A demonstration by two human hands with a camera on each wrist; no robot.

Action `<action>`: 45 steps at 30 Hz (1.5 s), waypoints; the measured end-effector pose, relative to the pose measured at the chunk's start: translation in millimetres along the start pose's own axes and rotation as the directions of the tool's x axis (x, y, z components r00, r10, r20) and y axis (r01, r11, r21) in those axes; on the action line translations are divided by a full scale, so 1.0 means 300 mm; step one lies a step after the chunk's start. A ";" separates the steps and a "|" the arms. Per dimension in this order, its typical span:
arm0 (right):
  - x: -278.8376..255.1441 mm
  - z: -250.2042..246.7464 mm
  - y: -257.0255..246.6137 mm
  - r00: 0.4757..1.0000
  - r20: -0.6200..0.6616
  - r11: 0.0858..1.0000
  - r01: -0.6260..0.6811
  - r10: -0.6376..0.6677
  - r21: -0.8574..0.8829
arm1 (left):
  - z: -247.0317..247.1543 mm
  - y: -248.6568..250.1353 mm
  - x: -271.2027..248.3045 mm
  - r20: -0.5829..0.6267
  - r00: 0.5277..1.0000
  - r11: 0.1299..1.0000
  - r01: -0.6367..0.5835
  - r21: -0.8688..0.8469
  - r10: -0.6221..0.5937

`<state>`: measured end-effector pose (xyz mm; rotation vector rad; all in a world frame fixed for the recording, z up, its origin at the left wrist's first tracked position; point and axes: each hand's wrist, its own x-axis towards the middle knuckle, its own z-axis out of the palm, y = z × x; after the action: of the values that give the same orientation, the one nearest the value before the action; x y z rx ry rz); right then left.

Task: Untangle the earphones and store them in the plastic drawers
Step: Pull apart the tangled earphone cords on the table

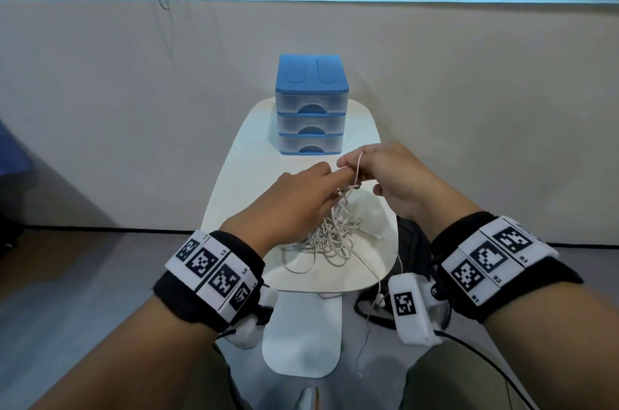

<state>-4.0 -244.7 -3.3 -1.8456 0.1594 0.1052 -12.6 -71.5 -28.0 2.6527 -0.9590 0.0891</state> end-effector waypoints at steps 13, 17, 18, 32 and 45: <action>0.005 -0.013 -0.005 0.999 -0.034 0.984 -0.019 0.025 0.176 | 0.006 -0.007 -0.012 0.037 0.998 0.999 0.047 -0.013 -0.046; 0.010 -0.028 0.001 0.993 -0.108 0.977 0.062 -0.041 0.202 | 0.011 -0.020 -0.016 -0.108 0.994 0.997 0.022 -0.072 -0.030; 0.010 -0.027 0.003 0.993 -0.110 0.975 0.061 -0.038 0.214 | 0.010 -0.019 -0.014 -0.140 0.990 0.992 0.017 -0.124 -0.034; -0.004 0.005 0.053 0.960 -0.083 0.938 0.241 -0.269 -0.250 | -0.085 -0.004 0.051 -0.170 0.913 0.776 0.203 -0.597 -0.370; -0.025 -0.079 -0.005 0.732 -0.165 0.661 0.464 -0.661 -0.589 | -0.001 -0.013 -0.027 -0.003 0.980 0.833 0.169 -0.527 -0.201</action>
<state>-11.5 -266.8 5.7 -2.3557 -0.2363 -0.7297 -16.3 -63.6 -30.1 2.1989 -0.5901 -0.1252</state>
